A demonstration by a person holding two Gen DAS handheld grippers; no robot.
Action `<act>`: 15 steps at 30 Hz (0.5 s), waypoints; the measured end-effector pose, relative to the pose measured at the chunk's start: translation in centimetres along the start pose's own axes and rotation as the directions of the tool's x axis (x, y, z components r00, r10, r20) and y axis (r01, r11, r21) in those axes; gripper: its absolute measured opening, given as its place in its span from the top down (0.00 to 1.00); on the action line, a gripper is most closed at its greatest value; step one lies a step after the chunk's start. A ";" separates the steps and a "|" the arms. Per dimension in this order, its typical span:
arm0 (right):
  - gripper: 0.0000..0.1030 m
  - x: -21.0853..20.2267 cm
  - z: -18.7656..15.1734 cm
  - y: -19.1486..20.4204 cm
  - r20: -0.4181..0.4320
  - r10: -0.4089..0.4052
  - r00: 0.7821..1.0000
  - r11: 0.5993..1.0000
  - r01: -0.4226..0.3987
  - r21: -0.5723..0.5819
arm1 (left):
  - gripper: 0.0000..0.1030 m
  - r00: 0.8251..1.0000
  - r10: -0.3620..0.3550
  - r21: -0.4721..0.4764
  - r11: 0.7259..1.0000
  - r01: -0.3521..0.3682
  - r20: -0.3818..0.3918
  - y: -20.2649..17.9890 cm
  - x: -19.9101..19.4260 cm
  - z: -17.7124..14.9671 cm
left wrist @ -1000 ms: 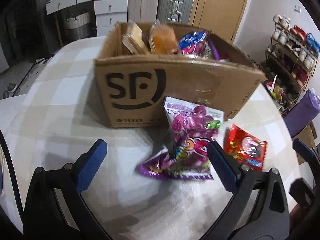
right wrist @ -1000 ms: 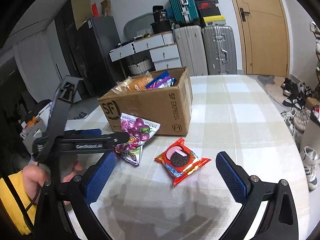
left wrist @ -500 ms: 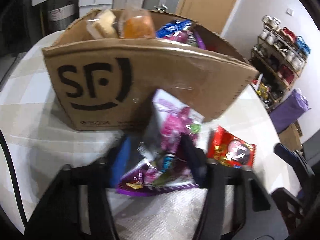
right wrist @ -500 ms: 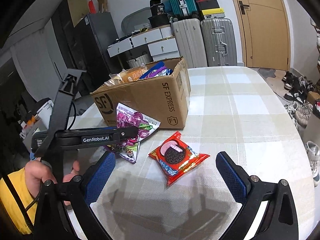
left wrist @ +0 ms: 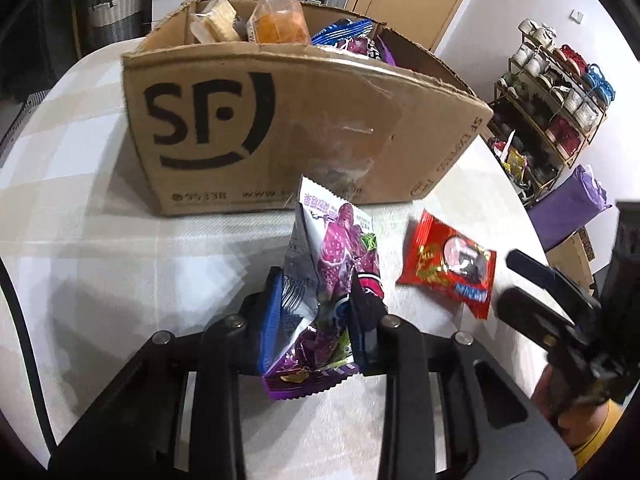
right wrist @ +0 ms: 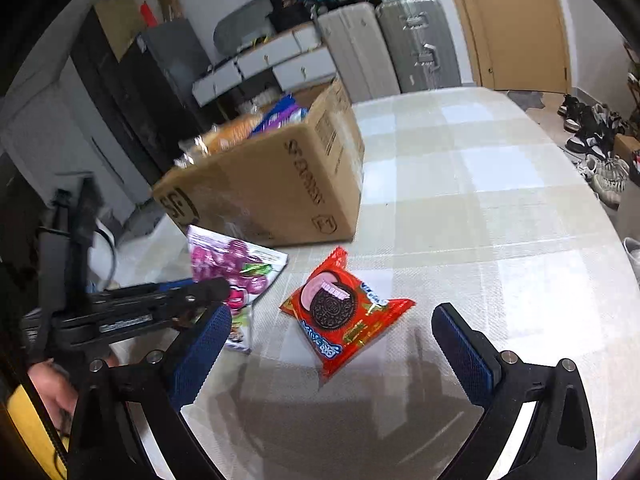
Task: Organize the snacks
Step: 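Grasp the purple grape candy bag with the left gripper while the right grasps the red Oreo pack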
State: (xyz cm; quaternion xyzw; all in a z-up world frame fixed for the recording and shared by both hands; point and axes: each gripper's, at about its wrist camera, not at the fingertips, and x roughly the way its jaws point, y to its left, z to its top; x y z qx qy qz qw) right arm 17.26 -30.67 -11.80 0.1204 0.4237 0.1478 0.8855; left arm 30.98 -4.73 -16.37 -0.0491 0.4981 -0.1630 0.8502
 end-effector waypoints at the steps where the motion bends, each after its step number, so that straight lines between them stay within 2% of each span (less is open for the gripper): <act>1: 0.01 0.5 0.0 0.2 -0.014 -0.024 1.000 1.000 0.024 -0.010 | 0.75 1.000 0.005 0.004 1.000 -0.005 -0.001 -0.1 0.0 -0.3; 5: 0.01 2.0 0.1 0.4 -0.049 -0.043 0.998 0.999 0.042 -0.029 | 0.75 1.000 0.022 -0.010 1.000 -0.022 -0.010 -0.3 -0.8 -0.8; 7: 0.01 2.5 0.4 0.9 -0.055 -0.074 0.996 0.994 0.070 -0.078 | 0.75 0.999 0.032 -0.015 0.999 -0.032 -0.014 0.1 -1.1 -0.9; 12: 0.01 3.2 0.4 2.8 -0.043 -0.192 0.980 0.939 0.171 -0.297 | 0.75 0.999 0.045 -0.031 0.998 -0.045 -0.011 -0.3 -2.7 -2.3; 15: 0.02 3.9 0.0 3.2 -0.061 -0.213 0.975 0.920 0.180 -0.347 | 0.75 0.999 0.047 -0.034 0.998 -0.047 -0.008 -0.7 -2.7 -2.8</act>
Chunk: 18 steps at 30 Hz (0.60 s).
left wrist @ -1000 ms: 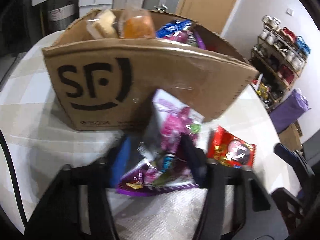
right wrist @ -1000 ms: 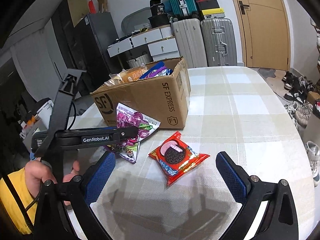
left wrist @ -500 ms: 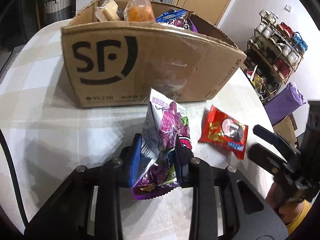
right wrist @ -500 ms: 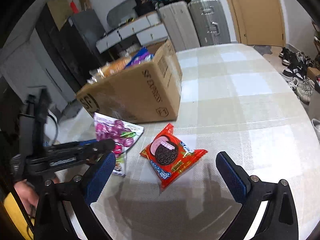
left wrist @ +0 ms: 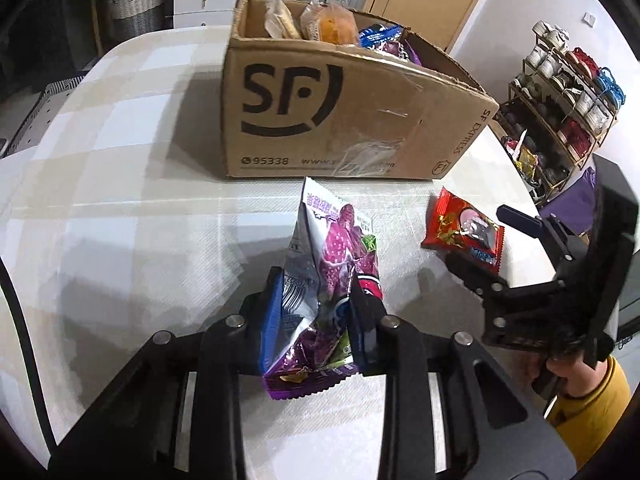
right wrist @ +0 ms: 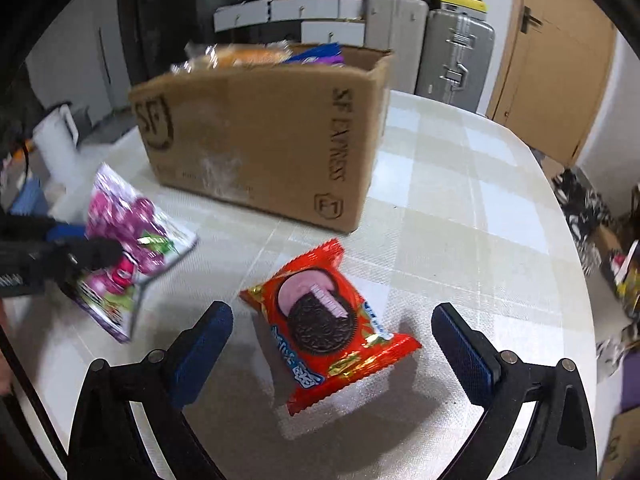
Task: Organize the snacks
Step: 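Grasp the purple grape candy bag with the left gripper while the right grasps the red Oreo pack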
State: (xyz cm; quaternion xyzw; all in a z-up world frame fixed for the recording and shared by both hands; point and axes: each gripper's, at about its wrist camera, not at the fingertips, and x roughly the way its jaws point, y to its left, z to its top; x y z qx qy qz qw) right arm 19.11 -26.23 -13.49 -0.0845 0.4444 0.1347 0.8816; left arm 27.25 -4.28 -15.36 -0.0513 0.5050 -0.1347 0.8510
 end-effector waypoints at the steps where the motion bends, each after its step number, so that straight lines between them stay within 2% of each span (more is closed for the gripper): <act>1: 0.06 0.3 0.0 0.1 -0.011 0.000 1.000 1.000 -0.001 -0.010 | 0.75 1.000 0.000 -0.001 1.000 0.000 0.000 0.1 -0.2 -0.1; 4: 0.18 0.8 0.1 0.2 -0.030 -0.001 1.000 1.000 0.000 -0.012 | 0.75 1.000 -0.002 -0.014 1.000 0.002 0.004 1.2 -1.8 -0.3; 5: 0.18 0.8 0.1 0.0 -0.030 -0.012 0.999 1.000 0.012 -0.010 | 0.75 1.000 -0.003 -0.018 1.000 0.003 0.003 1.1 -1.9 -0.4; 8: 0.26 1.0 0.1 -0.5 -0.040 0.030 0.999 0.999 -0.029 0.025 | 0.75 1.000 0.000 -0.020 1.000 0.001 0.006 1.0 -2.6 -1.5; 10: 0.35 0.6 0.1 -0.7 -0.041 0.029 0.999 0.999 -0.028 0.030 | 0.75 1.000 0.002 -0.024 1.000 -0.002 0.009 1.0 -3.0 -2.0; 11: 0.37 0.4 0.1 -0.7 -0.043 0.034 0.998 0.999 -0.033 0.034 | 0.75 1.000 0.001 -0.028 1.000 0.000 0.010 0.9 -3.1 -2.2; 12: 0.43 0.2 0.0 -0.9 -0.041 0.044 0.998 0.998 -0.042 0.043 | 0.75 1.000 0.000 -0.032 0.999 0.000 0.013 0.9 -3.3 -2.5; 13: 0.53 -0.1 -0.1 -1.2 -0.033 0.064 0.997 0.996 -0.062 0.061 | 0.75 1.000 0.000 -0.034 0.999 0.001 0.015 0.9 -3.6 -2.8; 14: 0.57 -0.2 -0.2 -1.6 -0.029 0.081 0.996 0.994 -0.079 0.075 | 0.75 1.000 -0.001 -0.038 0.999 0.002 0.017 0.8 -3.8 -3.0; 18: 0.57 -0.9 -0.5 -2.8 -0.021 0.125 0.992 0.983 -0.121 0.141 | 0.75 0.999 -0.010 -0.055 0.998 0.012 0.031 1.2 -5.3 -4.6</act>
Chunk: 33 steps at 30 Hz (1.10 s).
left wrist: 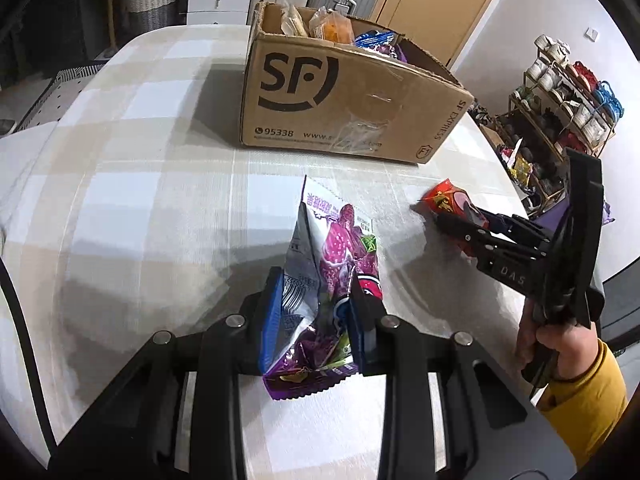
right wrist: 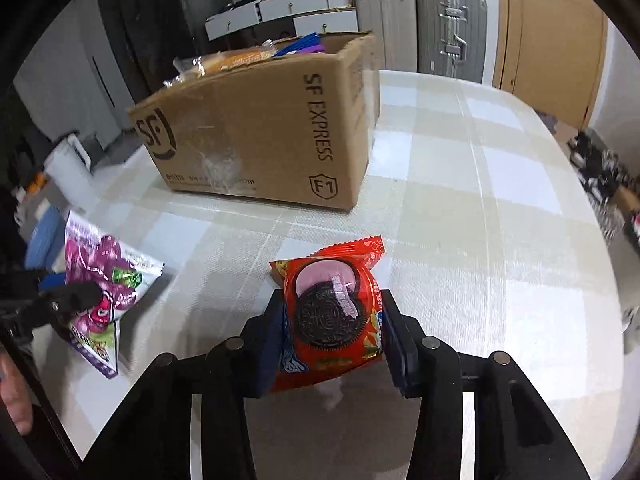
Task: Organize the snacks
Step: 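Grasp the purple grape candy bag with the left gripper while the right grasps the red Oreo pack, then lift both packs and carry them over the cardboard box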
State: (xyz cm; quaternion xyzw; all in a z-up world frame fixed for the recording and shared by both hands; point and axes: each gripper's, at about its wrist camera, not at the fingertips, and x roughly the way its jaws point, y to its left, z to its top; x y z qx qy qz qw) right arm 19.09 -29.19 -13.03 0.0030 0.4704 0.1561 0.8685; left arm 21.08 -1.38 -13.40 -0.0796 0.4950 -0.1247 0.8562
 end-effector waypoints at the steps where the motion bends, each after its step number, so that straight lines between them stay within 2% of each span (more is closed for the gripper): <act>1: 0.57 -0.2 -0.2 -0.2 0.000 0.004 1.000 1.000 -0.005 0.010 | 0.75 1.000 -0.007 -0.006 1.000 0.007 0.003 0.0 -0.2 -0.3; 7: 0.57 -1.7 -1.5 -0.4 0.014 0.074 0.997 0.992 -0.075 0.098 | 0.75 0.999 -0.039 -0.035 0.999 0.040 0.038 0.0 -2.1 -1.5; 12: 0.57 -4.7 -2.1 1.0 0.073 0.141 0.987 0.982 -0.149 0.119 | 0.75 0.995 -0.056 -0.024 0.998 0.058 0.084 -0.5 -3.9 -2.2; 18: 0.57 -8.3 -3.2 3.6 0.147 0.246 0.958 0.957 -0.264 0.122 | 0.75 0.992 -0.055 0.005 0.999 0.055 0.115 -1.4 -5.7 -3.1; 27: 0.57 -11.4 -4.2 5.8 0.222 0.287 0.932 0.942 -0.317 0.110 | 0.75 0.983 -0.049 0.012 0.999 0.047 0.177 -1.3 -8.6 -3.2; 29: 0.57 -12.2 -3.7 6.0 0.240 0.291 0.926 0.940 -0.323 0.108 | 0.75 0.976 -0.046 0.014 0.999 0.044 0.213 -1.4 -9.7 -2.9; 33: 0.57 -13.5 -2.5 6.2 0.252 0.277 0.927 0.943 -0.312 0.111 | 0.75 0.951 -0.073 0.046 0.997 0.062 0.301 -2.3 -12.7 -1.9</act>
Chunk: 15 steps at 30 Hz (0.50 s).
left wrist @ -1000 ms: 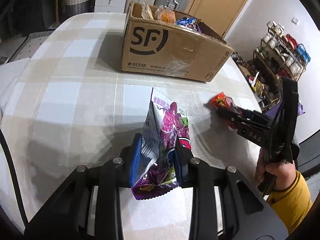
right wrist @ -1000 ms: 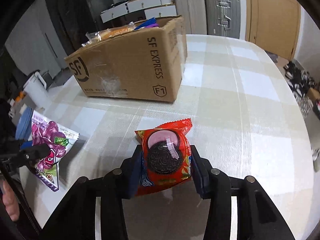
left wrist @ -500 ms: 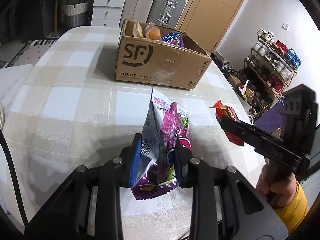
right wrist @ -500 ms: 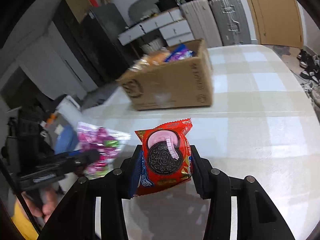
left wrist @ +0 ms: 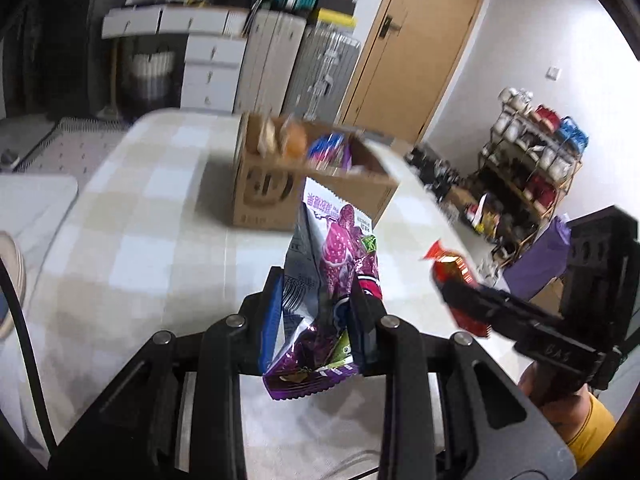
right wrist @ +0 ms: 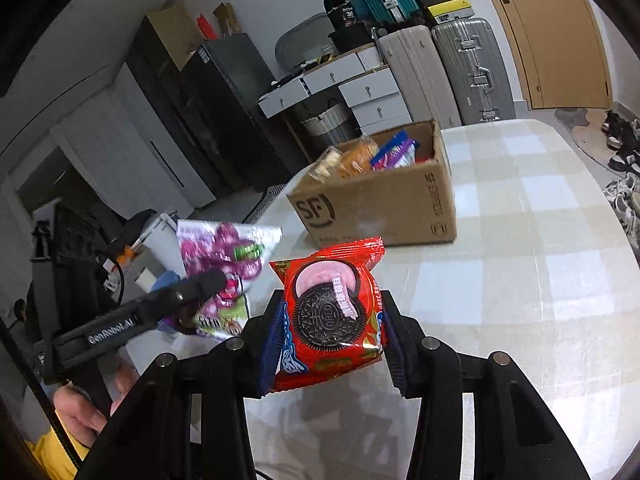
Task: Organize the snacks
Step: 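Lift both packs and carry them over the cardboard box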
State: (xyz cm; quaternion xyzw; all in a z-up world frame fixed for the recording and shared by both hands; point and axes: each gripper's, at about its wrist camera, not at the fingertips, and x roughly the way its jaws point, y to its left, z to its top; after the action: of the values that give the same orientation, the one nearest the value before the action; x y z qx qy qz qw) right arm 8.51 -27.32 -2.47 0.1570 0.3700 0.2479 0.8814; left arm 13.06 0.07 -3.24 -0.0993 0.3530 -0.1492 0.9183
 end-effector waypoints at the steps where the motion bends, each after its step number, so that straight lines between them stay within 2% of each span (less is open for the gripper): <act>1: 0.57 -0.3 0.5 0.2 0.008 -0.002 1.000 1.000 0.002 0.001 | 0.75 1.000 -0.003 0.007 1.000 0.003 0.013 -0.3 -0.4 0.6; 7: 0.57 -2.1 4.7 1.5 0.067 0.005 0.998 1.000 -0.004 -0.023 | 0.75 0.997 -0.006 0.027 1.000 0.004 0.072 -1.9 -1.7 3.6; 15: 0.57 -2.1 10.1 1.7 0.121 0.015 0.993 1.000 -0.014 -0.008 | 0.75 0.998 0.002 0.041 0.999 -0.004 0.062 -2.7 -0.7 7.3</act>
State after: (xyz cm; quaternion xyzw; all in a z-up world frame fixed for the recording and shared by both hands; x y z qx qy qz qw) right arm 14.05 -28.08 6.34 0.1712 0.3137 0.2455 0.9011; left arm 16.94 -1.64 3.34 -0.0843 0.3216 -0.1519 0.9308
